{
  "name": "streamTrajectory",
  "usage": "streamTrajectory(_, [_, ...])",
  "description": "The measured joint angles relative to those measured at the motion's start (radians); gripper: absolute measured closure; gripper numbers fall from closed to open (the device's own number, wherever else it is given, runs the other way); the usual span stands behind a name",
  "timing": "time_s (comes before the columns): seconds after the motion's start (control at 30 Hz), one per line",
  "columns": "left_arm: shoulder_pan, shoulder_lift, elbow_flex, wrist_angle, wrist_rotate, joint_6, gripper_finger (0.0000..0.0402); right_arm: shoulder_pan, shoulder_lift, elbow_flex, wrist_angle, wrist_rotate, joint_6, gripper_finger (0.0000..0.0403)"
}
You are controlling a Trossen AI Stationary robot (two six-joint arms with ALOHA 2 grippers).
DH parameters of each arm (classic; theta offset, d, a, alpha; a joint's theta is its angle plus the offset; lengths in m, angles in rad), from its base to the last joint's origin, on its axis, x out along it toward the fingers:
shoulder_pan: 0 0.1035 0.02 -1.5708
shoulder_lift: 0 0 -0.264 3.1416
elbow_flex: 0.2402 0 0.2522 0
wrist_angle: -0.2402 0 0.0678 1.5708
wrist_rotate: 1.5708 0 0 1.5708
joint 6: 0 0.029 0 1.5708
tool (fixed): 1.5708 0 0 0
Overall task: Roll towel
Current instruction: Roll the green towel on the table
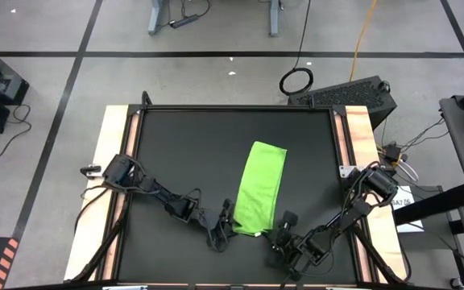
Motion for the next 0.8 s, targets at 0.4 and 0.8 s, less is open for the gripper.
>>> streamTrajectory(0.4, [-0.035,0.001,0.003,-0.111,-0.009,-0.045,0.0316,0.006,0.0,0.0,-0.007,-0.032,0.026,0.0403])
streamTrajectory(0.8, [-0.054,0.0,0.003,-0.136,-0.022,-0.056,0.0317,0.006,0.0,0.0,-0.007,-0.066,0.034,0.0402])
